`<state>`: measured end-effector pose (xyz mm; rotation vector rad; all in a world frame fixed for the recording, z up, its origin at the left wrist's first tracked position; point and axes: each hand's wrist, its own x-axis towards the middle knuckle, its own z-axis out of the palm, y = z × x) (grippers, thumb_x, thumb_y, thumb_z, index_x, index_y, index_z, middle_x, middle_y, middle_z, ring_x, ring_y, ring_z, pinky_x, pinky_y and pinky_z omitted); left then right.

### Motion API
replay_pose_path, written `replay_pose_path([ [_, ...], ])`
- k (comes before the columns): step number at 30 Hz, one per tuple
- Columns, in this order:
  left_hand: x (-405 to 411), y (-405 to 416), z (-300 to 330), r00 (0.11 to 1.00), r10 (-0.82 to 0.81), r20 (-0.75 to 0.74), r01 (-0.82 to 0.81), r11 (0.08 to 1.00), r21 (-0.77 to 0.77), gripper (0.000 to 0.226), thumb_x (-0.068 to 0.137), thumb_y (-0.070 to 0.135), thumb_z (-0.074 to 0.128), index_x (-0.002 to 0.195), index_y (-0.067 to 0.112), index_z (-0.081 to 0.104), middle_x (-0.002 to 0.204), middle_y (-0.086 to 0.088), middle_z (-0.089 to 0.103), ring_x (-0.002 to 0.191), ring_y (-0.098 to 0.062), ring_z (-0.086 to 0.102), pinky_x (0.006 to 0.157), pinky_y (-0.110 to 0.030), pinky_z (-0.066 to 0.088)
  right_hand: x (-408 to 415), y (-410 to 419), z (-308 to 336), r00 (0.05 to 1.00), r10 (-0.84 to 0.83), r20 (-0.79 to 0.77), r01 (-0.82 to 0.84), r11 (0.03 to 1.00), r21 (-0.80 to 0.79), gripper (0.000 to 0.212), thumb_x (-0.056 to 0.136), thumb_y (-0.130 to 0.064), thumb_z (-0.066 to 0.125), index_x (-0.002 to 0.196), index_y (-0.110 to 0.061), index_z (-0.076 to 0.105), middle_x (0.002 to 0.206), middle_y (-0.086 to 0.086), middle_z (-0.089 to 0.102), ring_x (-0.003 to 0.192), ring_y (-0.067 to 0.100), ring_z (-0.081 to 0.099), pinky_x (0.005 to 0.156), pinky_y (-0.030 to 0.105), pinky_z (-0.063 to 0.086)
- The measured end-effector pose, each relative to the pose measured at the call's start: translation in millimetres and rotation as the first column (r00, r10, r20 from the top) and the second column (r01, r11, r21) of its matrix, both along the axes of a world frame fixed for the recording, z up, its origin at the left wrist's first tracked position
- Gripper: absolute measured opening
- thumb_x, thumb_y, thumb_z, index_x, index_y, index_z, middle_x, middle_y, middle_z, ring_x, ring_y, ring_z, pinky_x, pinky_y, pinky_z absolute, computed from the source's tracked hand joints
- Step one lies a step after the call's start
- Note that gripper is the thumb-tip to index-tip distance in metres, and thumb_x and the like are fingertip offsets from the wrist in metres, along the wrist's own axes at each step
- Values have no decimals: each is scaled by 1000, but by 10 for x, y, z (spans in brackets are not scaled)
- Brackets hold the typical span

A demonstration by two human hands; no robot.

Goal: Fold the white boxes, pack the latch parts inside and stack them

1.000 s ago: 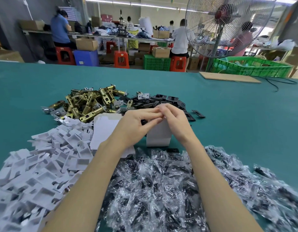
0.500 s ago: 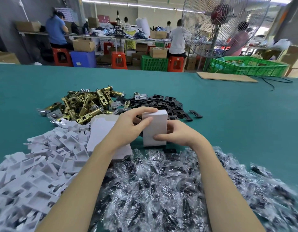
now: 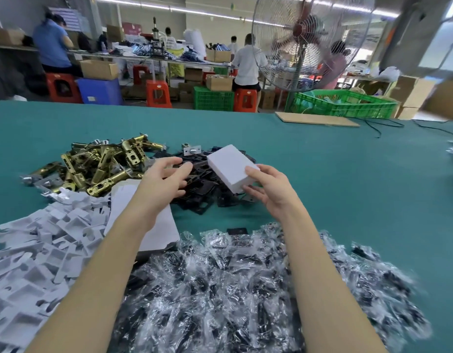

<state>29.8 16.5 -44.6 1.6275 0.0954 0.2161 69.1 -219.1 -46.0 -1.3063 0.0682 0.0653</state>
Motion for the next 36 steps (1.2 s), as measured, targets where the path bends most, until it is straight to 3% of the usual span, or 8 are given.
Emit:
replay_pose_path([
  [4,1,-20,-61,995,-97,-27,99,993,57,13,100,38,63,106,28,69,113,2,71,94,-12,73,74,-26,58,155,-377,-87,924,-382,20,383,923,-33,23,90,-6,74,107,-12,60,107,7,65,85,15,70,64,23,59],
  [8,-22,-65,-99,988,-155,-20,156,965,213,10,98,39,64,99,33,72,100,11,74,93,-8,72,76,-26,58,215,-692,-233,795,-605,32,601,780,-175,33,90,-11,73,121,-10,65,107,7,66,87,21,71,85,36,60],
  [12,-52,-89,-128,981,-189,-41,192,936,295,10,98,40,64,98,35,73,97,12,74,95,-11,71,84,-34,60,181,-761,-299,823,-564,75,491,638,-593,56,93,-20,64,145,-6,48,139,15,55,126,34,53,98,38,46],
  [15,-53,-93,-131,981,-187,-45,191,925,329,10,97,41,64,96,35,73,95,13,74,95,-12,70,89,-39,60,167,-711,-283,844,-512,161,470,562,-681,50,92,-18,62,137,-5,48,147,21,47,125,34,48,99,40,43],
  [20,-66,-85,-139,981,-190,-50,195,913,357,12,97,43,64,96,35,73,91,16,75,96,-11,70,93,-43,58,149,-655,-292,910,-402,99,311,506,-805,70,92,-20,63,155,-11,36,155,16,30,136,37,41,106,44,42],
  [25,-75,-100,-137,979,-196,-52,201,900,386,13,97,43,64,96,35,73,91,17,74,95,-9,70,95,-43,57,131,-705,-336,888,-435,147,338,402,-851,55,93,-16,63,146,-16,47,147,16,35,135,35,36,93,39,41],
  [33,-67,-95,-133,979,-198,-46,200,895,399,12,98,42,63,96,36,73,90,19,74,94,-7,69,94,-43,57,123,-688,-253,823,-540,180,431,384,-817,47,83,-35,74,124,-17,60,137,16,41,130,36,37,82,31,32],
  [36,-65,-99,-142,978,-204,-48,206,893,401,12,98,42,63,95,35,73,90,20,74,90,-4,69,94,-42,57,136,-669,-267,852,-503,145,373,389,-842,46,85,-29,73,126,-16,58,139,15,39,131,36,36,84,32,33],
])
